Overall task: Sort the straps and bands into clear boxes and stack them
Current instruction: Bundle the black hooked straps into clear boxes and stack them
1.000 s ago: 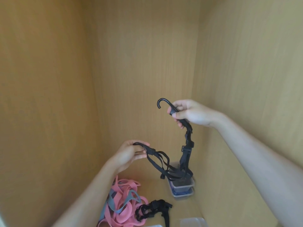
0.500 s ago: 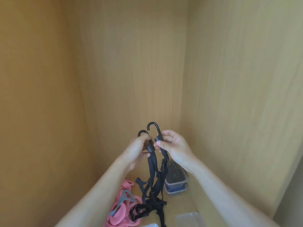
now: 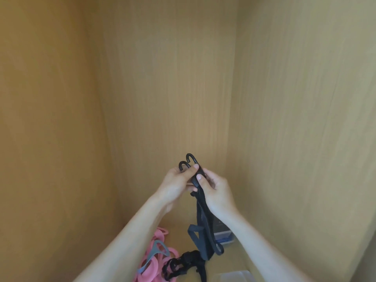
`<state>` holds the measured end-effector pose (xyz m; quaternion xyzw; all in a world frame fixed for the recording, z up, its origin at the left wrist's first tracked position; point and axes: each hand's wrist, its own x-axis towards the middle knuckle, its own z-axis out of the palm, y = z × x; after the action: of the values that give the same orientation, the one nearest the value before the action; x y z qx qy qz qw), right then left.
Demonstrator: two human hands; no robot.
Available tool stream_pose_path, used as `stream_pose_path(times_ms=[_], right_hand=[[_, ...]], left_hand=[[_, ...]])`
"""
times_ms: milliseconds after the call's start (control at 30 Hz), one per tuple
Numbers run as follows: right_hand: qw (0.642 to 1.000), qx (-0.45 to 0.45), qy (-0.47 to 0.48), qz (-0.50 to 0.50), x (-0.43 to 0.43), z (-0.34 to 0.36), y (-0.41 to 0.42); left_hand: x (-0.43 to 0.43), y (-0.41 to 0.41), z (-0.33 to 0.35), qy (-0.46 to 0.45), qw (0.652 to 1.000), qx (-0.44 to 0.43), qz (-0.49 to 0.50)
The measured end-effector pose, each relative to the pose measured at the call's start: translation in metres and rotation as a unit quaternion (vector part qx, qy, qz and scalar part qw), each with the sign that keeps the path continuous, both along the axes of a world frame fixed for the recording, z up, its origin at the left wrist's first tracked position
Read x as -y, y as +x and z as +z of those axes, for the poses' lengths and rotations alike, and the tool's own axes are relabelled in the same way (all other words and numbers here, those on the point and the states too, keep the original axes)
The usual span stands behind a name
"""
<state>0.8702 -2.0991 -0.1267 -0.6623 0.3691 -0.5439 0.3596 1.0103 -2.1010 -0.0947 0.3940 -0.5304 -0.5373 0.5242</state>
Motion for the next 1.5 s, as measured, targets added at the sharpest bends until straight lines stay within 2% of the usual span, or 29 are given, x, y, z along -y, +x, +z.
stream_pose_path(times_ms=[133, 200, 267, 367, 500, 567, 700, 967, 1067, 1300, 1500], right_hand=[[0.989, -0.125, -0.061, -0.054, -0.001, -0.006, 0.007], [0.981, -0.166, -0.057, -0.088, -0.003, -0.009, 0.01], [0.984, -0.142, -0.034, -0.1, -0.003, -0.013, 0.011], [0.996, -0.062, 0.057, -0.038, -0.005, -0.01, 0.01], [0.987, -0.084, 0.136, 0.016, -0.004, -0.014, 0.006], [0.982, -0.077, 0.171, 0.024, -0.006, -0.017, 0.002], [0.963, 0.004, 0.253, 0.093, -0.013, -0.021, -0.007], [0.951, -0.157, 0.246, 0.1, -0.018, -0.025, -0.029], [0.95, -0.181, 0.233, 0.1, -0.02, -0.033, -0.041], [0.942, -0.111, 0.257, 0.184, -0.037, -0.048, -0.054], [0.931, -0.082, 0.271, 0.229, -0.048, -0.043, -0.061]], left_hand=[[0.001, -0.003, -0.003, 0.0, 0.997, 0.035, 0.071], [0.002, -0.004, -0.005, 0.001, 0.994, 0.045, 0.095], [0.003, -0.004, -0.004, 0.004, 0.995, 0.036, 0.098], [0.004, -0.001, -0.002, 0.014, 0.998, -0.012, 0.063], [0.004, -0.001, -0.003, 0.004, 0.998, -0.025, 0.054], [0.004, 0.001, -0.004, -0.005, 0.997, -0.039, 0.069], [0.007, 0.014, 0.0, -0.004, 0.989, -0.082, 0.125], [0.016, 0.048, -0.024, 0.064, 0.975, -0.074, 0.201], [0.019, 0.059, -0.037, 0.091, 0.964, -0.069, 0.239], [0.019, 0.062, -0.049, 0.116, 0.959, -0.05, 0.252], [0.02, 0.066, -0.044, 0.119, 0.957, -0.08, 0.252]])
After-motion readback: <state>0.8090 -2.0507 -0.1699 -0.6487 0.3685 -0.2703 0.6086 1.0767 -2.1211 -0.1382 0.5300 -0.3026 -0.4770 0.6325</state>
